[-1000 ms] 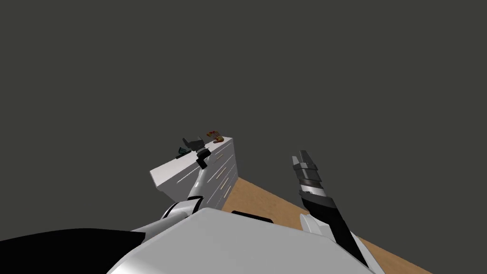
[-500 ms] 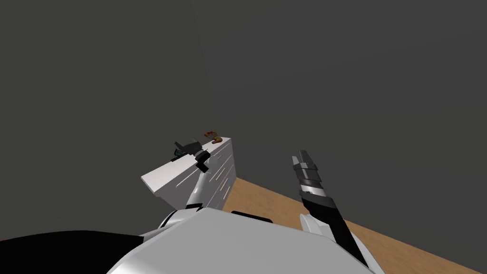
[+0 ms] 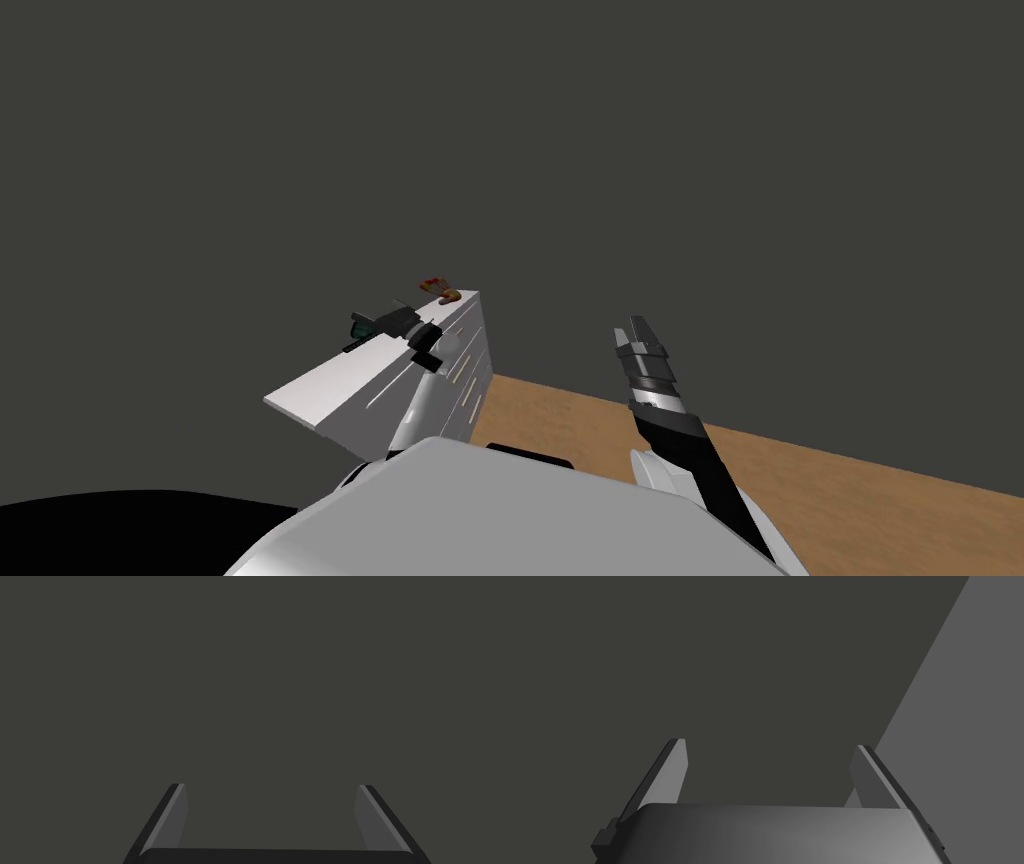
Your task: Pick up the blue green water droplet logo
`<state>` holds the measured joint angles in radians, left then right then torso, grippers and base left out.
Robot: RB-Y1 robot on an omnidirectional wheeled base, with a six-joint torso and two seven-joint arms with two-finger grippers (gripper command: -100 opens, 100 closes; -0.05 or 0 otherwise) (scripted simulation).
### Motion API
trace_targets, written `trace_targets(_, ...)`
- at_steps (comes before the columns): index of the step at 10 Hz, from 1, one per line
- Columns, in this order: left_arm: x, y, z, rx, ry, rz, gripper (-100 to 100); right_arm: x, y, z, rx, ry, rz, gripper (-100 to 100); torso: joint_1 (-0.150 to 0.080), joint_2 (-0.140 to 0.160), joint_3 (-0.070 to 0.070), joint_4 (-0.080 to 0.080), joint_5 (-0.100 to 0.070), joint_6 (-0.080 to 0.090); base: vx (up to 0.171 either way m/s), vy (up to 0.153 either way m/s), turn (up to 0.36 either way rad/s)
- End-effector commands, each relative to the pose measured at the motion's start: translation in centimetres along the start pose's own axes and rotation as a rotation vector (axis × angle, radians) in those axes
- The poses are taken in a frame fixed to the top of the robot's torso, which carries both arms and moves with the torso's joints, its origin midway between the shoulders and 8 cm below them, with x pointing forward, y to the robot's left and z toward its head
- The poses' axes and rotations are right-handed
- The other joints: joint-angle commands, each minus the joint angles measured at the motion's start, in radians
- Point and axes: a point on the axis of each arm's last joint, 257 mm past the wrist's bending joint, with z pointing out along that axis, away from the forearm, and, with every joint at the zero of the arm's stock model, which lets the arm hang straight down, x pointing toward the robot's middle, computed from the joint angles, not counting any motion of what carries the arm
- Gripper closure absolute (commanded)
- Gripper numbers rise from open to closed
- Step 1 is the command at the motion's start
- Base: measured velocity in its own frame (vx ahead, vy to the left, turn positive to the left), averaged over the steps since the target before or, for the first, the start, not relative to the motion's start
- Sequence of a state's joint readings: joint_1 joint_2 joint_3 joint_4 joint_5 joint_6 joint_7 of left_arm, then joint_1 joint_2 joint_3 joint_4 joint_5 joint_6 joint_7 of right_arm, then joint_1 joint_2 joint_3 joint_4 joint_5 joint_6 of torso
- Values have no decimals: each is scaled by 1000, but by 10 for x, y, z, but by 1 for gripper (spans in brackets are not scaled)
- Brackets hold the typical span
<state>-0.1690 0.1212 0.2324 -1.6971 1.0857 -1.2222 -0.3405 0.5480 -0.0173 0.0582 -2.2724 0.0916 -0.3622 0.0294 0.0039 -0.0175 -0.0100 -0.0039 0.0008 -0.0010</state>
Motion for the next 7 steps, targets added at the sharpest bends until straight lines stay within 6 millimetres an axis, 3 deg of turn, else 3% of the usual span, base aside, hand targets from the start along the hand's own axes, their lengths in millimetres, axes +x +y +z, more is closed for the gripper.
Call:
trace_targets(1,7,-15,4,42,-4,-4,-100,0,0,0,0,0,0,0,0,0,0,0,0,0,8,-35,29)
trace_targets(2,-14,-17,-20,13,-93,13,-100,0,0,0,0,0,0,0,-2,-2,-1,0,0,0,-130,118,-381)
trace_targets(3,-20,-23,-28,9,-126,19,-100,0,0,0,-1,0,0,0,6,5,2,0,1,1,-178,218,-635)
trace_targets(5,-21,-49,-25,67,-165,34,-100,0,0,0,0,0,0,0,11,5,3,1,2,0,-51,101,-114)
trace_targets(7,-19,-68,-23,123,-187,32,-100,0,0,0,0,0,0,0,2,-3,-1,-1,0,0,16,-7,19)
